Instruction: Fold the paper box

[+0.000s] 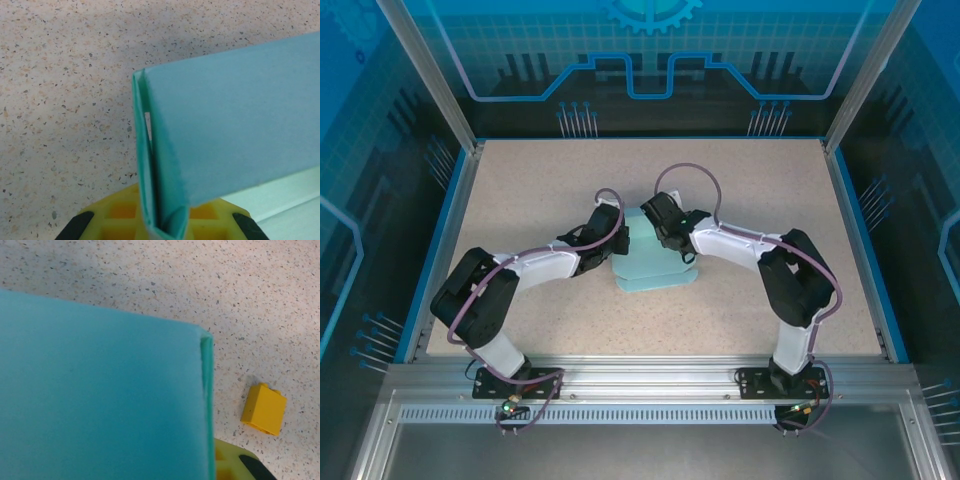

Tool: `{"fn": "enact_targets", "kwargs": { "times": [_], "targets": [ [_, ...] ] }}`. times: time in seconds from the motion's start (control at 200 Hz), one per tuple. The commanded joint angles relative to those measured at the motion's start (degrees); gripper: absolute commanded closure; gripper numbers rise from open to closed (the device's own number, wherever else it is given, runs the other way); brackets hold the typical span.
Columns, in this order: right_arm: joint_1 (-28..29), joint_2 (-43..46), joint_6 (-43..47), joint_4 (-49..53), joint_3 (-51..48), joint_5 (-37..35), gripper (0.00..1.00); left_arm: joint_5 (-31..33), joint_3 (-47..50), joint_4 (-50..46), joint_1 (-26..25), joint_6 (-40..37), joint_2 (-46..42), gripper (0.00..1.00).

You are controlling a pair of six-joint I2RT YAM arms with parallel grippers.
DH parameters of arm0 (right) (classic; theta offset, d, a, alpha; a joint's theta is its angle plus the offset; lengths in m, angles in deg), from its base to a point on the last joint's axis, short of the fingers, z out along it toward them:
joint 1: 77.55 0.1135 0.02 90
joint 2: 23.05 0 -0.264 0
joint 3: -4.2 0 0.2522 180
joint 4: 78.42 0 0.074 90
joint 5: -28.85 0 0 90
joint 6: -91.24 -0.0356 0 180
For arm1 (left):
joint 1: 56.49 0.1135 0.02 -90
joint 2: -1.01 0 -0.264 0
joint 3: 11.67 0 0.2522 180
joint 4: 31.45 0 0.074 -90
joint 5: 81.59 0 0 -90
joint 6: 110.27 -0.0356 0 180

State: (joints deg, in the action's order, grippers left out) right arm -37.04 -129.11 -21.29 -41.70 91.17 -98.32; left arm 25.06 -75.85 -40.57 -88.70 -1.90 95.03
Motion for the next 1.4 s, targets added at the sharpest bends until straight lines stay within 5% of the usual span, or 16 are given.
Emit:
{"fn": "enact_targets", "kwargs": {
  "times": [0.0,0.63,0.951,1.396],
  "targets": [
    [-0.51,-3.39,1.36,8.47,1.29,-8.07,0.85,-0.92,0.39,-0.34,-0.39,-0.70,-2.27,0.95],
    [-1.93,-5.76,4.32,13.47,4.54,-12.99,0.86,-0.25,0.40,-0.76,-0.38,-0.99,-2.52,0.95],
    [-2.25,1.04,7.67,6.40,1.20,4.77,0.79,-0.32,-0.34,-1.11,-0.36,-1.14,-2.44,0.95],
    [-2.81,-1.63,5.27,9.54,1.41,5.58,0.71,-0.24,-0.30,-1.11,-0.40,-1.37,-2.52,0.95]
  ]
}}
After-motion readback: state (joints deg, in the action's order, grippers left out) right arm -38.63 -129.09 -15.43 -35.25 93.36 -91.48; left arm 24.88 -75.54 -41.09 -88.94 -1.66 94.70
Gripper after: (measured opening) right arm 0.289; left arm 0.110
